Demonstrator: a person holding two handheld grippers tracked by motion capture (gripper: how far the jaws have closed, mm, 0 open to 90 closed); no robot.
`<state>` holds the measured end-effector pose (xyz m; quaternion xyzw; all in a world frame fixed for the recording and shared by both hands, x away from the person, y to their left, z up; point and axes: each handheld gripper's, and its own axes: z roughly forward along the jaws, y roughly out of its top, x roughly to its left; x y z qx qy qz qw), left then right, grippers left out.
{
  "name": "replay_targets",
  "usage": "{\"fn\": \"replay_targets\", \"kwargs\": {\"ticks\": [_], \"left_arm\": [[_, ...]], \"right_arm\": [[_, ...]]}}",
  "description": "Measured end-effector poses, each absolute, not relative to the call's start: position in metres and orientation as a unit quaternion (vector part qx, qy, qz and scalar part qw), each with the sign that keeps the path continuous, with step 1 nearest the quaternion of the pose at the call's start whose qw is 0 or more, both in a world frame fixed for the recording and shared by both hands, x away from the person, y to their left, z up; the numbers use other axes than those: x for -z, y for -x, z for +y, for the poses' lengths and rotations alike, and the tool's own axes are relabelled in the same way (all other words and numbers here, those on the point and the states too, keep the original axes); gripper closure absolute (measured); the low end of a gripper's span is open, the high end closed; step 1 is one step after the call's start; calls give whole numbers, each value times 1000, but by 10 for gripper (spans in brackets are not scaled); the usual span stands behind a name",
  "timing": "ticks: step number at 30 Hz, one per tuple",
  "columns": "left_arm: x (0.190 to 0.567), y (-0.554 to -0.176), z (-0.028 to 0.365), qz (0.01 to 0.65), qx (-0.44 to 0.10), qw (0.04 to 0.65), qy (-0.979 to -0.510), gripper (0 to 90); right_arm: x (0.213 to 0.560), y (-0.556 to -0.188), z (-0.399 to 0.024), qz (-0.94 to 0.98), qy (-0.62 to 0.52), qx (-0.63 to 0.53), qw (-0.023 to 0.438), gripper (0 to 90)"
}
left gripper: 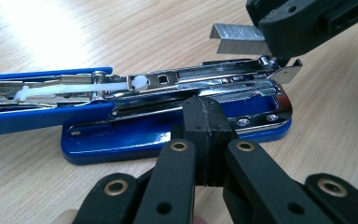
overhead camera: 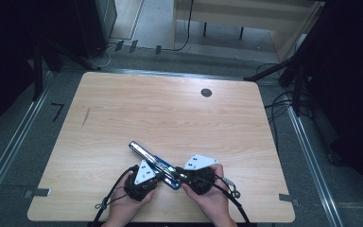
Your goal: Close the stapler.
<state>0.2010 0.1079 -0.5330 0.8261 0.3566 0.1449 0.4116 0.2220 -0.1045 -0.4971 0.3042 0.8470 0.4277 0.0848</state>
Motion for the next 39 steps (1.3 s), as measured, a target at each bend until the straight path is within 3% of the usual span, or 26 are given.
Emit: {"fn": "replay_targets", "kwargs": {"ticks": [39], "left_arm": [[533,-201,108,356,-145,411,-827,900]], "right_arm": [[504,-232,-96,856,-306,-410,70,797]]}}
